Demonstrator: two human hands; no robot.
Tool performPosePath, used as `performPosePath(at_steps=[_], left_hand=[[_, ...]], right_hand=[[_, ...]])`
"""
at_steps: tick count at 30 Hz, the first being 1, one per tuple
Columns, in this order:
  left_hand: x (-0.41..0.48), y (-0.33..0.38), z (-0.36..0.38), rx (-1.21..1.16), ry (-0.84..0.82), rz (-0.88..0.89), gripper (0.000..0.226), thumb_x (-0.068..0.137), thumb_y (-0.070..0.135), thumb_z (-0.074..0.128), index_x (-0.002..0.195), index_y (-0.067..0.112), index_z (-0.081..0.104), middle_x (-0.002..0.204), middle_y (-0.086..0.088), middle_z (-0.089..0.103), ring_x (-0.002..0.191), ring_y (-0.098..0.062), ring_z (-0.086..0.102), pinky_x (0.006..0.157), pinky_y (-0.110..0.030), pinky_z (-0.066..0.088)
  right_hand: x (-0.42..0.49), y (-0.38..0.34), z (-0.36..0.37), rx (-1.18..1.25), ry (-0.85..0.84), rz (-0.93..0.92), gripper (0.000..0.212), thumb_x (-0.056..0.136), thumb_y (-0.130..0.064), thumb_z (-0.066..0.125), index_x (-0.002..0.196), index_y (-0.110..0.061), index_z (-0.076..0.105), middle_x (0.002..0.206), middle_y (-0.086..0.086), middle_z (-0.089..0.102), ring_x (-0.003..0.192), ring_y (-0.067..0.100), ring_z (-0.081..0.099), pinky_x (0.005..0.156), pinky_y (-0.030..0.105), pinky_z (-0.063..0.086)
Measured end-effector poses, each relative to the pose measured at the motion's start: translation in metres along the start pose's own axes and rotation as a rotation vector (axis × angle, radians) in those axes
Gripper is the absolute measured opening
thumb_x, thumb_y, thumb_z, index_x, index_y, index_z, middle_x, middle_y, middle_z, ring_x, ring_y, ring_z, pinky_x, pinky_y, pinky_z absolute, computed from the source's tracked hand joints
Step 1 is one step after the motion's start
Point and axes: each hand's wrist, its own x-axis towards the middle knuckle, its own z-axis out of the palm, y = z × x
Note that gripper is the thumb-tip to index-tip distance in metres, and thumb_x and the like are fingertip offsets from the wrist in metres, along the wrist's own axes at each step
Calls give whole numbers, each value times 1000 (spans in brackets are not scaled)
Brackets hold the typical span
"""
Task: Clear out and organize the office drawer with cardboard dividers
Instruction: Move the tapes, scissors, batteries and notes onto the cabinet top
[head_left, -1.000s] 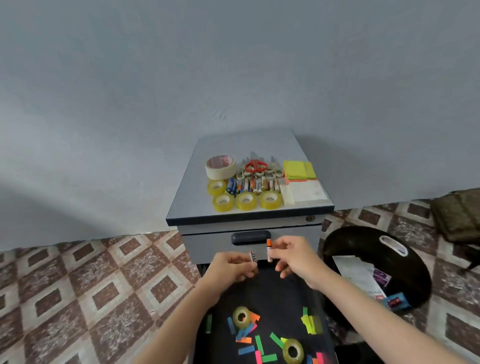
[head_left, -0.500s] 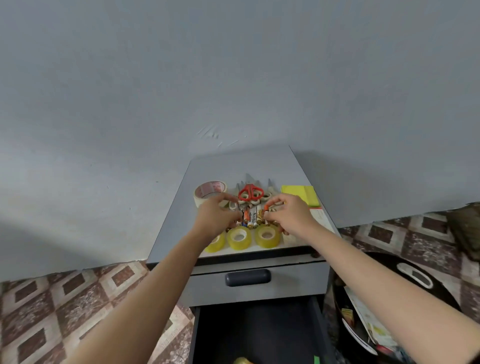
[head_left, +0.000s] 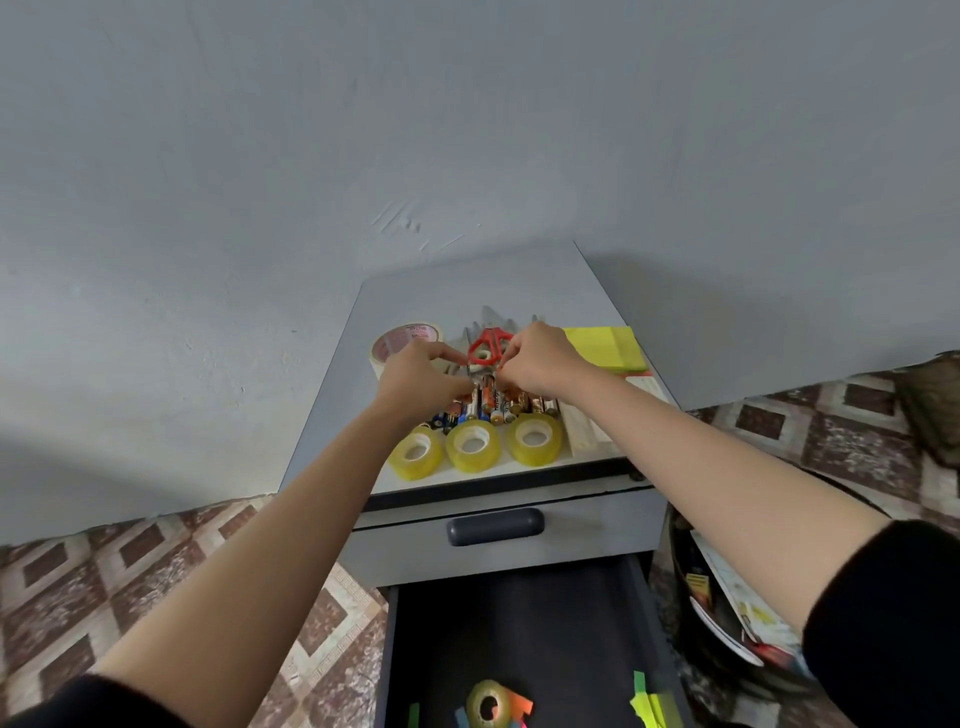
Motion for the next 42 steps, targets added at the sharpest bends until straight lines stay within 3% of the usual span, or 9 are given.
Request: performPosePath(at_steps=[4, 6, 8, 11, 18, 22, 24, 32, 42], left_hand=[[-1, -6, -2, 10, -9, -12, 24, 77, 11, 70, 99, 19, 65, 76, -4, 67, 58, -10, 64, 55, -18, 50], [1, -7, -2, 13, -14, -7, 24, 77, 12, 71, 99, 19, 66, 74, -3, 67, 56, -9, 63, 55, -17, 50], [3, -7, -2, 11, -26, -9, 25, 77, 13, 71, 100, 19, 66, 74, -3, 67, 56, -9, 63, 57, -18, 52], [6, -8, -2, 16, -31, -7, 25, 77, 14, 72, 101, 19, 66, 74, -1, 66, 57, -9, 64, 57, -18, 51], [7, -12, -10, 87, -30, -18, 29, 77, 11, 71, 104, 17, 64, 87, -2, 64, 62, -12, 65, 63, -23, 54], [10, -11, -19, 137, -45, -20, 24, 77, 8, 69, 100, 16, 67, 80, 3, 61, 61, -12, 63, 73, -30, 56], [12, -10, -23, 171, -72, -25, 22, 78, 9, 70, 99, 16, 67, 83, 0, 63, 59, -12, 63, 73, -30, 56], [14, -7, -15, 282, -120, -18, 27, 76, 12, 72, 103, 13, 68, 87, -4, 64, 74, -20, 70, 81, -34, 56], [-1, -6, -25, 216, -43, -34, 13, 80, 10, 68, 92, 13, 67, 75, -1, 66, 64, -16, 65, 77, -31, 56]], right_hand=[[7, -1, 5, -37, 0, 25, 27, 76, -11, 69, 98, 5, 70, 96, 15, 70, 94, 26, 65, 84, 39, 54], [8, -4, 5, -75, -13, 33, 22, 75, -14, 71, 88, 4, 70, 78, 12, 67, 79, 24, 64, 71, 33, 54], [7, -9, 5, -127, -28, 35, 17, 75, -15, 72, 68, -2, 63, 61, 5, 53, 61, 19, 53, 54, 25, 43], [6, -12, 6, -182, -52, 29, 33, 76, -17, 72, 56, -12, 46, 57, 1, 43, 51, 13, 40, 47, 24, 31], [6, -12, 4, -193, -19, 26, 39, 79, -16, 68, 53, -12, 39, 54, 2, 38, 50, 14, 37, 48, 25, 31], [7, -7, 4, -131, 11, 28, 20, 81, -17, 66, 80, 3, 67, 81, 13, 67, 84, 26, 65, 73, 37, 52], [7, -4, 3, -108, 33, 31, 26, 80, -16, 66, 94, 6, 69, 98, 16, 70, 95, 27, 65, 82, 40, 53], [2, 4, 3, -77, 26, 11, 28, 81, -10, 66, 100, 9, 67, 106, 22, 67, 107, 32, 61, 90, 46, 50], [-20, 5, -4, 46, 59, -82, 7, 82, -8, 68, 86, -3, 72, 81, 1, 62, 68, 5, 50, 63, 21, 38]])
